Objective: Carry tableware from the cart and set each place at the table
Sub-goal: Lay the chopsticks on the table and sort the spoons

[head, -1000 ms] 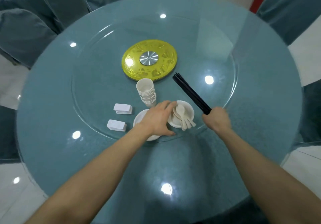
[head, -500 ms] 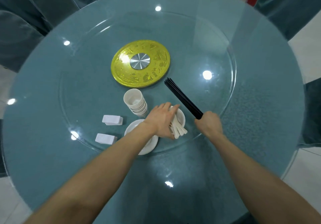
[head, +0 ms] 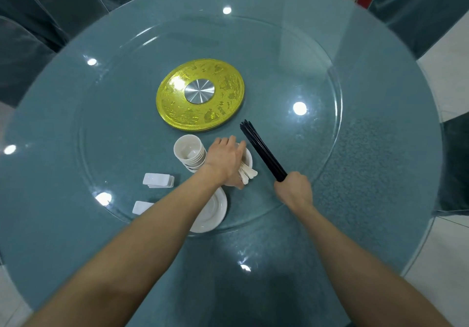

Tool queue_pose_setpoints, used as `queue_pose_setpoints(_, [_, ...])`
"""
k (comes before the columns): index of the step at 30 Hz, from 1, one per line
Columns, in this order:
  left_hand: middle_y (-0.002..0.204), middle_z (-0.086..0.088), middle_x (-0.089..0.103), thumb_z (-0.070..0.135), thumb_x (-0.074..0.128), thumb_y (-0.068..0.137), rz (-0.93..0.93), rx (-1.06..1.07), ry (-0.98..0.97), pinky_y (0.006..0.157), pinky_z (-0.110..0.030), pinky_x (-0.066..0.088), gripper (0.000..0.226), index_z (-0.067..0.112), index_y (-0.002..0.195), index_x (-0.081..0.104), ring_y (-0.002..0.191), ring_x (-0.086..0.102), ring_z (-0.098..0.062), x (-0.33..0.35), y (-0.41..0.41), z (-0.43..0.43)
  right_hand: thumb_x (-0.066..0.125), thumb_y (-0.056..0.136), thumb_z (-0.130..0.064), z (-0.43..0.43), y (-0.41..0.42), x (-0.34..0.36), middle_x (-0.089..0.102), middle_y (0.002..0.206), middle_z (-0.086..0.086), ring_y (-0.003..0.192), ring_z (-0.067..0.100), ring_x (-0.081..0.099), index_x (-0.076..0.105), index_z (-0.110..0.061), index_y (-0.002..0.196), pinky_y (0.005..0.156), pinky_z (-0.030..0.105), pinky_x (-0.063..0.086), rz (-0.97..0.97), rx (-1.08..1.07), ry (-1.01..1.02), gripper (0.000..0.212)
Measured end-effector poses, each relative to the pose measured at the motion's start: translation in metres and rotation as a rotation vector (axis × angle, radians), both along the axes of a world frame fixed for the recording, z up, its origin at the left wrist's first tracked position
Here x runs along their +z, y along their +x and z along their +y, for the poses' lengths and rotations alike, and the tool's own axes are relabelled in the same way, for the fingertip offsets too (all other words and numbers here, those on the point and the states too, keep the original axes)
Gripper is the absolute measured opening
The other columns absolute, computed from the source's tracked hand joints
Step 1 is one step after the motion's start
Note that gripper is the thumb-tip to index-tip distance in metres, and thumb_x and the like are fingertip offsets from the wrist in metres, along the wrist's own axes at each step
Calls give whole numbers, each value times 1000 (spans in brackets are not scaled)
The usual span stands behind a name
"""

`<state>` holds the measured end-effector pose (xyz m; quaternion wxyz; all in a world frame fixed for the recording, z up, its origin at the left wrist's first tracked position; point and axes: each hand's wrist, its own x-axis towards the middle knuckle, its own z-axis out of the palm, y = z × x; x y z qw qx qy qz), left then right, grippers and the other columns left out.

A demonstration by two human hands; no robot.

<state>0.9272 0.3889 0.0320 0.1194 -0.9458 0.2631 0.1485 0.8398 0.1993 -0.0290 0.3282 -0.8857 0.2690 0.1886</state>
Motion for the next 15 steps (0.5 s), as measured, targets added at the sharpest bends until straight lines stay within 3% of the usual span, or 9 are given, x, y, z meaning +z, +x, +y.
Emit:
queue_pose_setpoints(5, [124,-9,52,77,84,49,27,-5,42,107,-43,44,110,19,134,45,115,55,-30,4,1,1,64,87,-25,11,-7,3,59,73,4,77,32,65,61,-8,85,62,33,52,37,-70,63,18])
queue_pose_setpoints(8, [130,-10,52,72,88,50,58,2,31,110,-44,42,118,20,144,40,121,54,-31,6,2,2,62,83,-32,19,-11,1,69,80,10,75,32,71,69,-1,91,63,41,63,55,-117,125,33])
queue_pose_setpoints(12, [150,-14,43,63,96,49,97,-22,25,123,-46,30,146,17,163,18,142,42,-34,8,-2,11,63,84,-37,31,-15,-1,72,79,11,72,33,74,72,-4,91,65,45,65,38,-154,179,34])
queue_pose_setpoints(15, [162,-18,32,51,99,55,99,-13,-47,127,-44,23,144,14,166,16,153,29,-34,14,-12,19,62,87,-32,40,-18,2,70,62,12,55,31,72,70,-1,82,58,44,64,46,-262,263,32])
